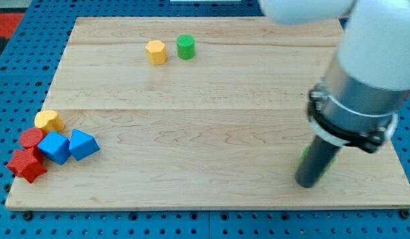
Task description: Slide the yellow hexagon to the left of the green star
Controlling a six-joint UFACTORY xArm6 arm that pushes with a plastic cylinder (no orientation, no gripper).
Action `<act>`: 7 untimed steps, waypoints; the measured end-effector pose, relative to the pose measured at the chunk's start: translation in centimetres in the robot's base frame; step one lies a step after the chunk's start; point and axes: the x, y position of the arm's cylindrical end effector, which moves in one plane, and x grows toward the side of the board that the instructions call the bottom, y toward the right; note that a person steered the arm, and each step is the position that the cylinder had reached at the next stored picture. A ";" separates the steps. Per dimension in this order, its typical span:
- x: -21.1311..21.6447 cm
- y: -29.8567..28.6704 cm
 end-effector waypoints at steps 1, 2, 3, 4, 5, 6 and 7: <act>-5.4 -4.9; -13.0 -9.6; -19.3 -15.1; -22.4 -22.1; -23.5 -28.6; -25.9 -29.5; -27.7 -29.5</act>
